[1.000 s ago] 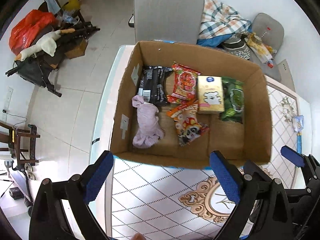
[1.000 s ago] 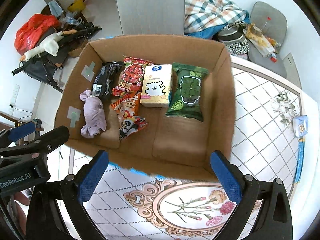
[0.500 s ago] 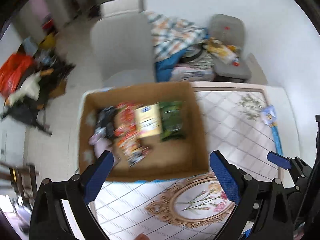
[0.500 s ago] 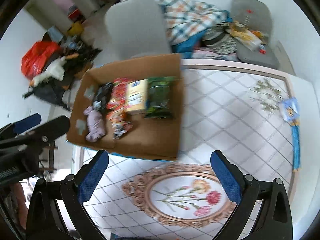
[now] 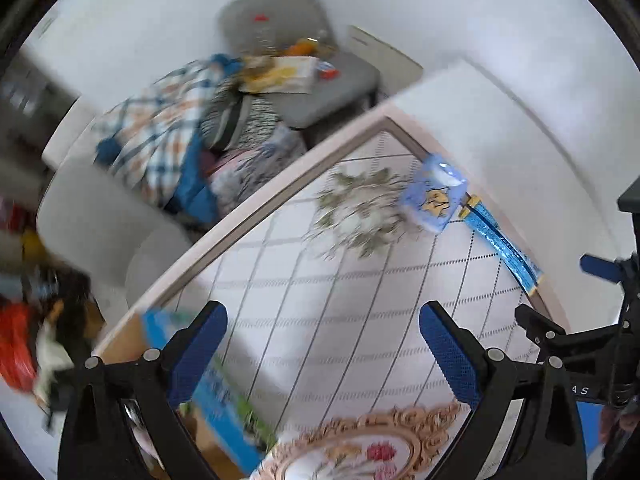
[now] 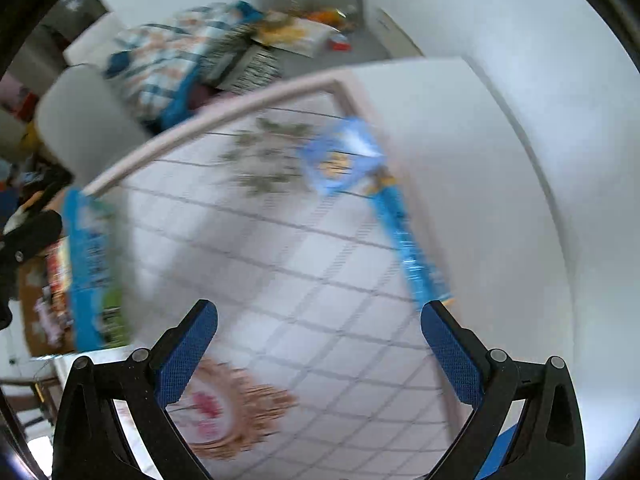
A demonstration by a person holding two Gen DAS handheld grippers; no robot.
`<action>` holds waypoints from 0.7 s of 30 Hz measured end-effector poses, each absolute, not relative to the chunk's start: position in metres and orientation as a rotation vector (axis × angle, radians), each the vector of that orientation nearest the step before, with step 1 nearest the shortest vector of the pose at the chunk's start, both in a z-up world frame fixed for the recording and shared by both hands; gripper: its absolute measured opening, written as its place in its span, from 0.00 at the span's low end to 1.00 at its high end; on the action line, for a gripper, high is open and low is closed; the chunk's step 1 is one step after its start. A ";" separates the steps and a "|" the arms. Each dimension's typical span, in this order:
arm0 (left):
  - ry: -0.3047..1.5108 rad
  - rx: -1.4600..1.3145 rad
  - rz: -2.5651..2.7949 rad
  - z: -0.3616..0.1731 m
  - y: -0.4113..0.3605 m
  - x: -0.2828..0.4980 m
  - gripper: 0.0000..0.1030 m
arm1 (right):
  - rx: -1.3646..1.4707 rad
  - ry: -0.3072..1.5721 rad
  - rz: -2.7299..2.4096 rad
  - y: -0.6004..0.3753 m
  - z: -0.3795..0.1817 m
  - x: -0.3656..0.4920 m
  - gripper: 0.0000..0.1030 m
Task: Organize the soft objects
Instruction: 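Grasp the blue puppy tissue pack with the left tool while the right tool grasps the blue stick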
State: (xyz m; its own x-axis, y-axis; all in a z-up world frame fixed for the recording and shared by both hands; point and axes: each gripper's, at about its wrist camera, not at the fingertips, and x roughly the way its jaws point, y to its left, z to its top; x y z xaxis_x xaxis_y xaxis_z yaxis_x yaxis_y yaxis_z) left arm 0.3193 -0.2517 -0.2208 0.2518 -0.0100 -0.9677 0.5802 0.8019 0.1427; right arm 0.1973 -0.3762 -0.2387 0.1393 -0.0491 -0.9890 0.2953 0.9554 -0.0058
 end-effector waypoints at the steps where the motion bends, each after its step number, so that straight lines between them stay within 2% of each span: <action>1: 1.276 0.582 -0.453 -0.233 -0.273 0.325 0.96 | 0.206 1.433 -0.259 -0.389 -0.250 0.200 1.00; 9: 1.383 0.796 -0.529 -0.324 -0.370 0.348 0.96 | 0.266 1.593 -0.245 -0.462 -0.354 0.229 1.00; 13: 1.403 0.899 -0.538 -0.364 -0.395 0.358 0.96 | 0.292 1.639 -0.217 -0.474 -0.382 0.237 1.00; 21: 1.447 1.003 -0.598 -0.408 -0.427 0.366 0.96 | 0.326 1.660 -0.206 -0.490 -0.408 0.246 1.00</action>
